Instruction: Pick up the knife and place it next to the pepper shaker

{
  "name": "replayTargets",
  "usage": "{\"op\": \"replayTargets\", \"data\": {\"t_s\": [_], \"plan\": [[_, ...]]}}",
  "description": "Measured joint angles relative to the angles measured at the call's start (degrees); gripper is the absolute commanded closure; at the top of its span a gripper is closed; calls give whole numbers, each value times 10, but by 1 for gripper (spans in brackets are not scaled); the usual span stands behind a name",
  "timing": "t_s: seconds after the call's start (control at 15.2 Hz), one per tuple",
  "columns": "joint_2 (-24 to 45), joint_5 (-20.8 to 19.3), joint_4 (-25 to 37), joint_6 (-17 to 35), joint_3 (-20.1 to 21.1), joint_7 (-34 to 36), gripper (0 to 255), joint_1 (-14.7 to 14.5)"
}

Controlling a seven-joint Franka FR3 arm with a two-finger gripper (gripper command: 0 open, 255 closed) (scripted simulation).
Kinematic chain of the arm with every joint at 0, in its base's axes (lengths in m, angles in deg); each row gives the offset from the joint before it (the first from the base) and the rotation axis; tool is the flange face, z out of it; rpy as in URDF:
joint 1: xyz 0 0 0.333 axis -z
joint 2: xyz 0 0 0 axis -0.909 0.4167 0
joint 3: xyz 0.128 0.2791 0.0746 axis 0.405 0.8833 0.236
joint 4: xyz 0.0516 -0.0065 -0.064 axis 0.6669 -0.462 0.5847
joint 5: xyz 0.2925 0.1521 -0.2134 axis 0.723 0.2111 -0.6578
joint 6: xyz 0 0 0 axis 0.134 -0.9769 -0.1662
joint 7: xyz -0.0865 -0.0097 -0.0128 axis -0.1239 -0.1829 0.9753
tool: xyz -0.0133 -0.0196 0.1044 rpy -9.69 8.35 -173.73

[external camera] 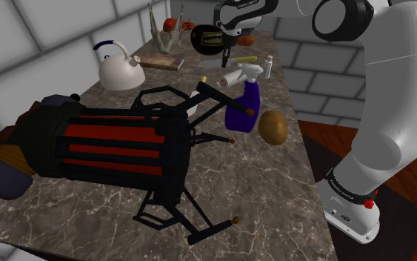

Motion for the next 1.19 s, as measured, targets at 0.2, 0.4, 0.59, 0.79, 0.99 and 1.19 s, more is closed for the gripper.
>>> {"op": "replayTargets", "data": {"t_s": [0.2, 0.4, 0.59, 0.79, 0.99, 1.19], "plan": [[0, 0, 0, 0, 0, 0, 0, 0], [0, 0, 0, 0, 0, 0, 0, 0], [-10, 0, 9, -18, 0, 1, 0, 0], [-27, 1, 22, -48, 1, 1, 0, 0], [-28, 1, 26, -54, 0, 0, 0, 2], [-28, 1, 28, -56, 0, -1, 0, 2]]}}
